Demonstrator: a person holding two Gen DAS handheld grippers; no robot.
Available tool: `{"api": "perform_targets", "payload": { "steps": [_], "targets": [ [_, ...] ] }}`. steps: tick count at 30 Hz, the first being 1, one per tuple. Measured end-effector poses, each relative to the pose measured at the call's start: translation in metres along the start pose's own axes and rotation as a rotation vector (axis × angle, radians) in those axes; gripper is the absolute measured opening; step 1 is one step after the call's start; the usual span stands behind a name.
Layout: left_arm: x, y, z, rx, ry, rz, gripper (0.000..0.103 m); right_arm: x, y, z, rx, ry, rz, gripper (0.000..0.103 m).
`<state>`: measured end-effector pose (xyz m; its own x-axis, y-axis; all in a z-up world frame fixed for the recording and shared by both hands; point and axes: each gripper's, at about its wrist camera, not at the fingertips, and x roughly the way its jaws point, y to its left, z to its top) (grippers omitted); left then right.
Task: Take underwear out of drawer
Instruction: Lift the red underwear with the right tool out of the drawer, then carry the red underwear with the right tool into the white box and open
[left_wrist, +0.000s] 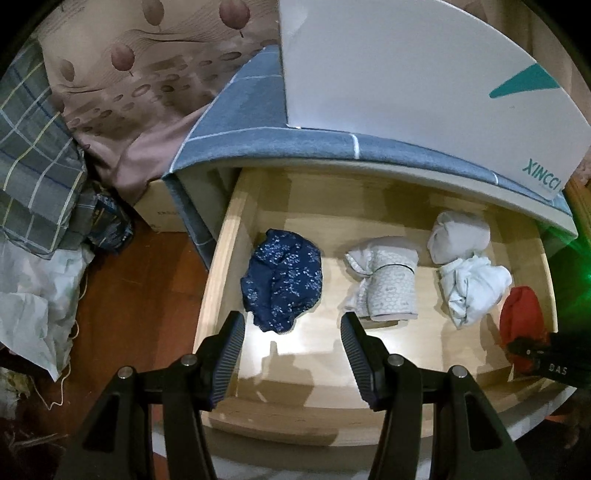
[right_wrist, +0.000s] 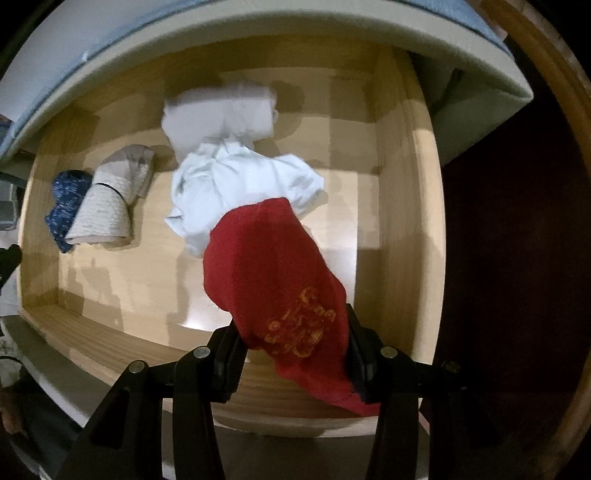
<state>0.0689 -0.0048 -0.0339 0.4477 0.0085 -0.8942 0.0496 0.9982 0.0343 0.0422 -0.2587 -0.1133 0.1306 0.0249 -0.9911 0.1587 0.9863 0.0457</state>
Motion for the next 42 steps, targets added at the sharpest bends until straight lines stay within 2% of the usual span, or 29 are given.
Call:
{"api": "perform_targets", "payload": {
  "steps": [6, 14, 22, 34, 42],
  "targets": [
    [-0.005, 0.005, 0.0, -0.02, -0.024, 0.004, 0.055, -0.012, 0.001, -0.002, -0.006, -0.061, 0.007, 0.044],
    [-0.009, 0.007, -0.001, -0.025, -0.044, 0.006, 0.055, -0.054, 0.004, -0.006, -0.027, -0.244, 0.039, 0.044],
    [-0.009, 0.011, -0.001, -0.044, -0.049, 0.001, 0.055, -0.087, 0.007, -0.006, -0.033, -0.345, 0.073, 0.044],
    [-0.01, 0.017, -0.002, -0.064, -0.051, 0.005, 0.055, -0.168, 0.023, -0.006, -0.086, -0.515, 0.116, 0.044],
    [-0.011, 0.018, -0.002, -0.065, -0.054, 0.005, 0.055, -0.222, 0.034, 0.017, -0.113, -0.615, 0.107, 0.044]
  ]
}}
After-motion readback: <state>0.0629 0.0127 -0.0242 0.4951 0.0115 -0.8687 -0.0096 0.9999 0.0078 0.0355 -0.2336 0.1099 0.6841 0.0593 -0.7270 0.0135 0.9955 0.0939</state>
